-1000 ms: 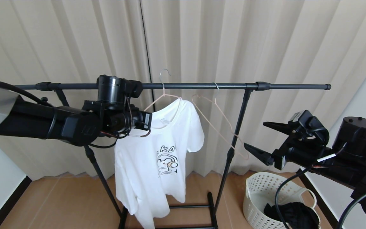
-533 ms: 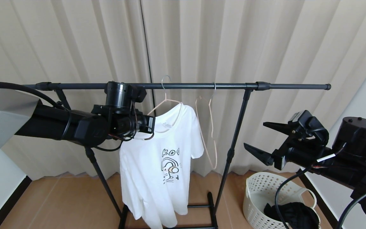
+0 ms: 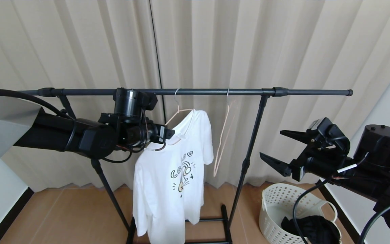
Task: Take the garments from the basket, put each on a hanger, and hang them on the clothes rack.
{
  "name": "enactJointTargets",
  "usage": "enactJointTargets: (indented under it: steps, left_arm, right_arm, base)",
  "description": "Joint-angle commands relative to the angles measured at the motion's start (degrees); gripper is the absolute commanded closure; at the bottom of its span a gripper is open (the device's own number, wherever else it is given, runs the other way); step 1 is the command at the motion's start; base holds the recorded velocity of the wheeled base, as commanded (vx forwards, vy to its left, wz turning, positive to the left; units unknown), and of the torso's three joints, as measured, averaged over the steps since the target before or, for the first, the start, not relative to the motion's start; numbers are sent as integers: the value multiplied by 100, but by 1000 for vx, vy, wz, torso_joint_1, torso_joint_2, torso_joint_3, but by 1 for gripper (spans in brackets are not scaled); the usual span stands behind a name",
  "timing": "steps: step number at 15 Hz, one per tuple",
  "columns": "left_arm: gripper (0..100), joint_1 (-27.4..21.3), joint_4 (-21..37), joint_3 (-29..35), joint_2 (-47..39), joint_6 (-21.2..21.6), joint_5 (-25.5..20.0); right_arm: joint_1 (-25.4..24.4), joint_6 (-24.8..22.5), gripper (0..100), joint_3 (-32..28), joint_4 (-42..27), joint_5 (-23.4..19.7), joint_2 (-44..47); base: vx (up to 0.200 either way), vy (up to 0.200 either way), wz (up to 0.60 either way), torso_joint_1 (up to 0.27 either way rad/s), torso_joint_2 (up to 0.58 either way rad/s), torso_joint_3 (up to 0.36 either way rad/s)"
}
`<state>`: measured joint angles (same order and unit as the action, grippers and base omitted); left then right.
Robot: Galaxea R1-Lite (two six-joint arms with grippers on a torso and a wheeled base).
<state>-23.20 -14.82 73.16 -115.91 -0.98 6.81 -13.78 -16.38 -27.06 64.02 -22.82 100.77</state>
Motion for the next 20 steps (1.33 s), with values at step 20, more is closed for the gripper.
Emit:
enactJointTargets:
  steps: [20]
  left_arm:
    - [0, 0, 1368, -6771, 9912, 326, -57]
  right_arm:
    - [-530, 320, 0, 2706, -2474, 2018, -4838]
  base:
    - [0, 0, 0, 0, 0, 0]
